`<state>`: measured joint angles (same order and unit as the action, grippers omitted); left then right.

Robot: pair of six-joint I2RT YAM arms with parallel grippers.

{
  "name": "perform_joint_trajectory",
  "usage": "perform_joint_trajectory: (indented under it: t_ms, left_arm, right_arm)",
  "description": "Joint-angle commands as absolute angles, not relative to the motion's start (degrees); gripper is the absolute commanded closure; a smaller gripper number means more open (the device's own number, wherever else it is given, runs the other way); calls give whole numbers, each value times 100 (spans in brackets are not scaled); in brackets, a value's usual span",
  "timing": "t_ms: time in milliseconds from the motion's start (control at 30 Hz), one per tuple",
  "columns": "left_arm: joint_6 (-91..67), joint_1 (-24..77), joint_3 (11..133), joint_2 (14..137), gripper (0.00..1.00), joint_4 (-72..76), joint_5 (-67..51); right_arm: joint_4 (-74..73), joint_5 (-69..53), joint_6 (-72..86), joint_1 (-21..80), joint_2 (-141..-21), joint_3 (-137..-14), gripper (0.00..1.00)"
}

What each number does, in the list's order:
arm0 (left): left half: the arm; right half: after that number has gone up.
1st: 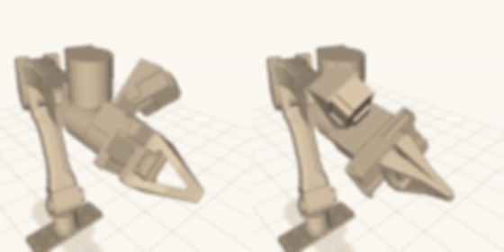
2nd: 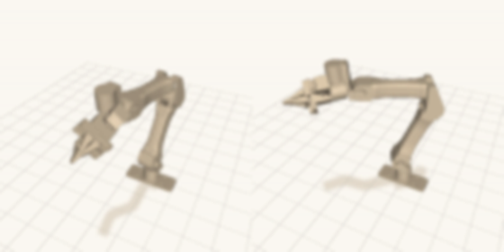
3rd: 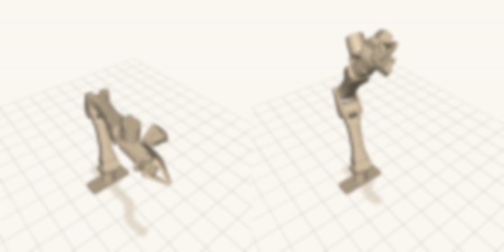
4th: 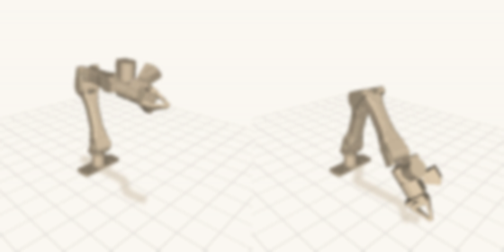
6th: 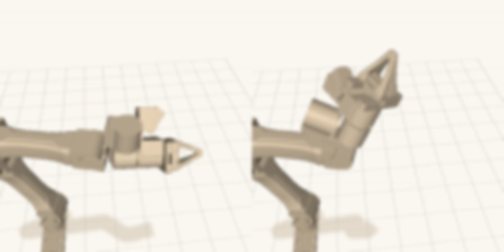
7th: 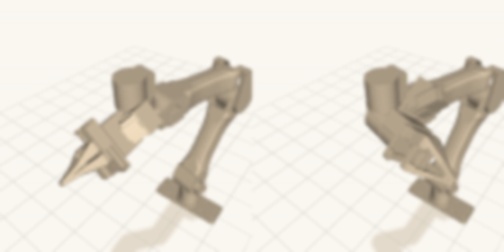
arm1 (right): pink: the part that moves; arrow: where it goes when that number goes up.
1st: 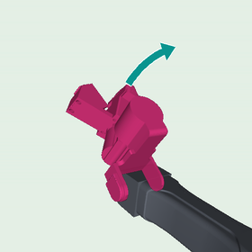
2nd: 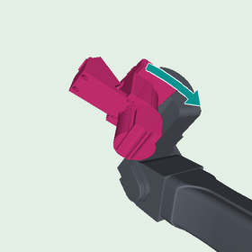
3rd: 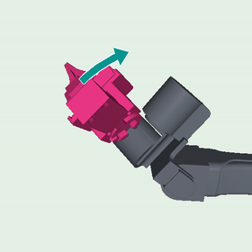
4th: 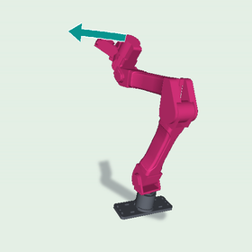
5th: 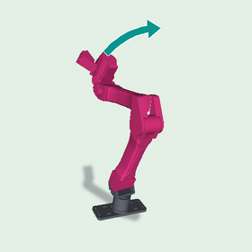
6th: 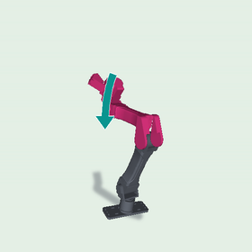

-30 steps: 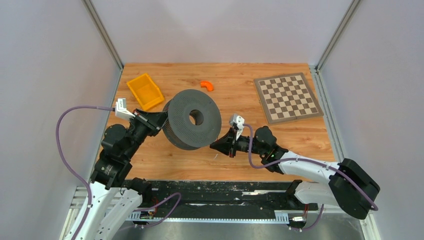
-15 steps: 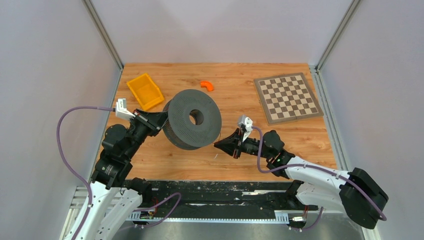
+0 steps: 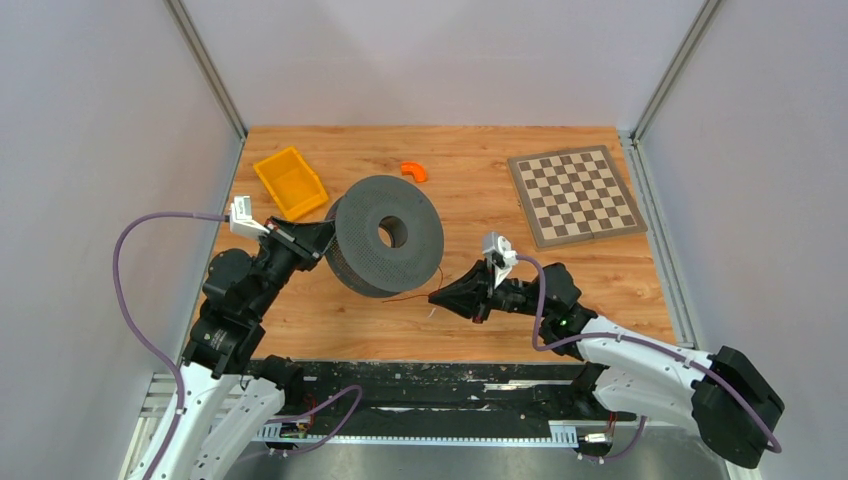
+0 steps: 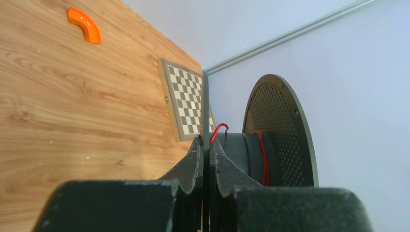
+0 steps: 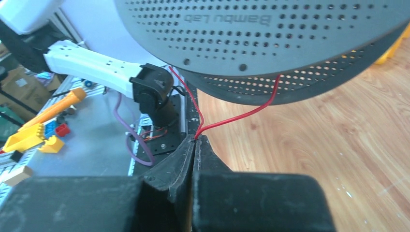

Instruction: Wrap the cables

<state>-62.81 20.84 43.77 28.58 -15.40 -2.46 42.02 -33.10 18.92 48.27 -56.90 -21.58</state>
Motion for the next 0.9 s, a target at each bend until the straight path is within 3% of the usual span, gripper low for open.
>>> perform_joint_trajectory:
  t_ms: [0,467,700,867]
  left_arm:
    - [-6537,2042,4451,2832,100,-811,-165]
    - [-6840,2038,4151,2783,100,-446,-282]
    - [-7548,2047,3747,2687,100,-45,-343]
    - [-7752,2040,3572,2634,100,124,-255]
  right_arm:
    - [4772,-3786,2397,4852,-5585,-2378,100]
    - [7083,-3237,4136,5296,-7092,-2886,100]
    - [7209,-1809,4088,5713,-7860,-3305,100]
    - [7259,-1635,4116,5802,-8481,-3713,100]
